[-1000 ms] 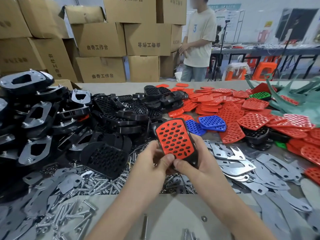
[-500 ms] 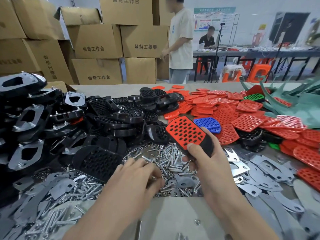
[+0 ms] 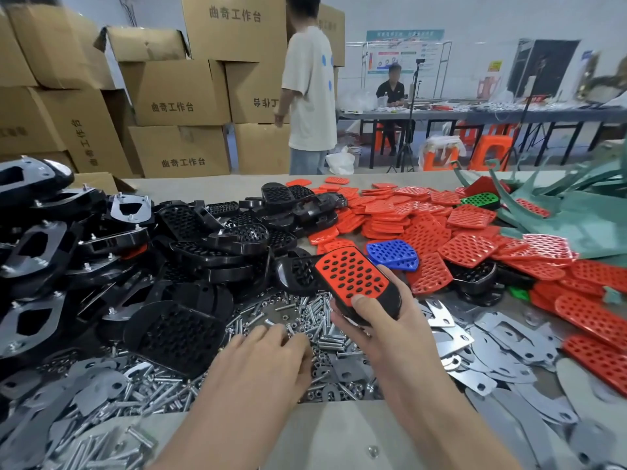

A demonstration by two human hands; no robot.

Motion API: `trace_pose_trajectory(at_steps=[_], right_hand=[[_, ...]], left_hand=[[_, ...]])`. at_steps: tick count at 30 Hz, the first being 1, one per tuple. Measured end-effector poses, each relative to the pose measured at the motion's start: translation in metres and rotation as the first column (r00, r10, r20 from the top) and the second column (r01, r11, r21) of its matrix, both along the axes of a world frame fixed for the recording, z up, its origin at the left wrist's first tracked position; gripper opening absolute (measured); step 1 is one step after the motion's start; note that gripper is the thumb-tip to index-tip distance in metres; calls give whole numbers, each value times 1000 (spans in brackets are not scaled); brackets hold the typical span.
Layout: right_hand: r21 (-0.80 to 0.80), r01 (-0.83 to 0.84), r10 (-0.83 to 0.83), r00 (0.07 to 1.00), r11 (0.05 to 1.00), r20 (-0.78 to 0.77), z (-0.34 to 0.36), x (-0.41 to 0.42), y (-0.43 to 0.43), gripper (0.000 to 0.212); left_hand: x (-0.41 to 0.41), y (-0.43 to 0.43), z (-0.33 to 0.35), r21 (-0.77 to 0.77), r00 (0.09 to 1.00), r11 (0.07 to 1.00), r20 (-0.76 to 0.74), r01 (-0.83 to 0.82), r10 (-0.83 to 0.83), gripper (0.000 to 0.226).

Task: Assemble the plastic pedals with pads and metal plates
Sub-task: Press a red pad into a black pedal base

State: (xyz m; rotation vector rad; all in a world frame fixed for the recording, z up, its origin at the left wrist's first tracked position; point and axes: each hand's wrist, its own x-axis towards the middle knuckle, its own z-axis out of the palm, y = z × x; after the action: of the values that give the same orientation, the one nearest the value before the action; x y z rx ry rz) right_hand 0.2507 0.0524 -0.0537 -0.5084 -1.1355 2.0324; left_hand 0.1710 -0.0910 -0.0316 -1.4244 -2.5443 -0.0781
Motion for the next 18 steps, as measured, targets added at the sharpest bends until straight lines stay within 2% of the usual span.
trace_pose_trajectory(at_steps=[6, 8, 10, 12, 14, 18], right_hand=[[87, 15, -18, 999, 996, 38, -2, 0, -1, 47], [161, 20, -34, 996, 987, 86, -2, 1, -2, 49], [283, 17, -64, 985, 959, 157, -4, 3, -3, 51], [427, -15, -90, 970, 904, 226, -4, 4, -6, 52], [505, -56, -93, 960, 861, 264, -5, 3, -10, 51], [603, -104, -113, 944, 791, 311, -5, 2, -16, 47]], left_hand=[[-1, 1, -2, 60, 999, 998, 36, 23, -25, 24], [-2, 1, -2, 138, 997, 990, 78, 13, -24, 23], [-2, 0, 0, 284, 979, 958, 202, -38, -21, 25], [-2, 1, -1, 518, 933, 852, 338, -78, -120, 23], [1, 5, 0, 693, 902, 716, 359, -85, -241, 15], [4, 11, -6, 792, 851, 595, 401, -137, -339, 15]])
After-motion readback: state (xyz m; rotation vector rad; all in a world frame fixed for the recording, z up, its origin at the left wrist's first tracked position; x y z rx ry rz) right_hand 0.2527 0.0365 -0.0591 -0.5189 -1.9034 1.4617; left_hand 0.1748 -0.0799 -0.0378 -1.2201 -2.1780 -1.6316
